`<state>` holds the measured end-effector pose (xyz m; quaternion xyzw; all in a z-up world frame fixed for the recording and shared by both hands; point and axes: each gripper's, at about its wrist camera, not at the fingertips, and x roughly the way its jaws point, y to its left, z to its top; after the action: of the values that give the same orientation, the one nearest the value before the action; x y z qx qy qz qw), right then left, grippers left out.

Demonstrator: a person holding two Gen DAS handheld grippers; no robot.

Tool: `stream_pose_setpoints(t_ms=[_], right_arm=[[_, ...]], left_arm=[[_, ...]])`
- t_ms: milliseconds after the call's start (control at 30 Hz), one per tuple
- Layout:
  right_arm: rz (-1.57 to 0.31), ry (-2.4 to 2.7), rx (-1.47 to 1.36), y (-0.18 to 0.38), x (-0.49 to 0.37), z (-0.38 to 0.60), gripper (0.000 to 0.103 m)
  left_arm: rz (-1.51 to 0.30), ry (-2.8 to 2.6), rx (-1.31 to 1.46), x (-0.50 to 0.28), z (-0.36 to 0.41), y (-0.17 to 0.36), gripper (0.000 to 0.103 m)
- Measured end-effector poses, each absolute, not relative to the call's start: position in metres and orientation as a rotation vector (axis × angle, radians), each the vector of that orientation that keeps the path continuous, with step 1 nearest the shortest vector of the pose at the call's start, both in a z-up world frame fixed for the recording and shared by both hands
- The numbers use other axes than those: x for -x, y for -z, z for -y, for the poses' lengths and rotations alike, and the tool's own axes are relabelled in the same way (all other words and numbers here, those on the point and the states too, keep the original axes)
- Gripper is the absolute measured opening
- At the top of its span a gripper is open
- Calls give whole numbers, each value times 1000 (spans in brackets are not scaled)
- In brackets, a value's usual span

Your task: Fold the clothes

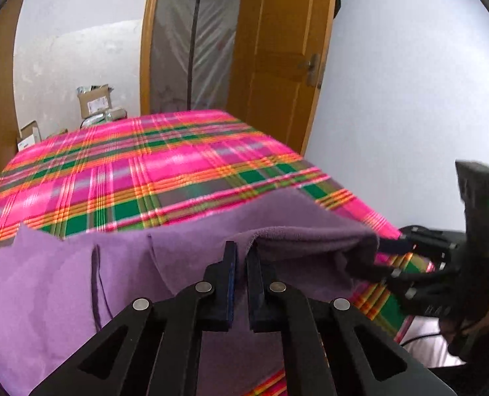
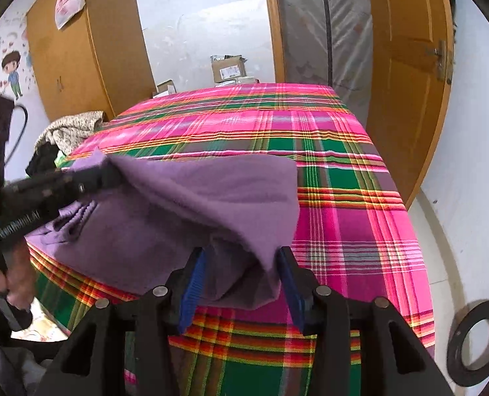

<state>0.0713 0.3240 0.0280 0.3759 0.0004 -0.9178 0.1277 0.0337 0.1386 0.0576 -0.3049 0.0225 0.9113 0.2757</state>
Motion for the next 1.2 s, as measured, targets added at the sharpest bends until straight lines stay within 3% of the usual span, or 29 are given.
stream_pose_setpoints(t_ms=[200,500,567,1000,1133,1200], right_arm=[[-89,2718,-1088,-24,-63,-305,48],[107,2842,-1163,-21,-70,-348,48],[159,2849,-1186,-19,-76,-360,53],[122,2676,-1120,-30,-95,-370,53],[189,2638,-1057,-40,-100,-386,53],[249,2636,-1010,-46,-102,-393,53]], left_arm=[[-45,-2448,782,-36,-140,-67,5],[-24,-2454,806,-37,-131,-61,5],[-20,-2445,815,-38,-130,-58,5],[-128,-2373,966,-61,-121,-15,6],[-62,-2350,960,-71,-106,-14,9],[-10,-2372,928,-73,-96,-20,20]])
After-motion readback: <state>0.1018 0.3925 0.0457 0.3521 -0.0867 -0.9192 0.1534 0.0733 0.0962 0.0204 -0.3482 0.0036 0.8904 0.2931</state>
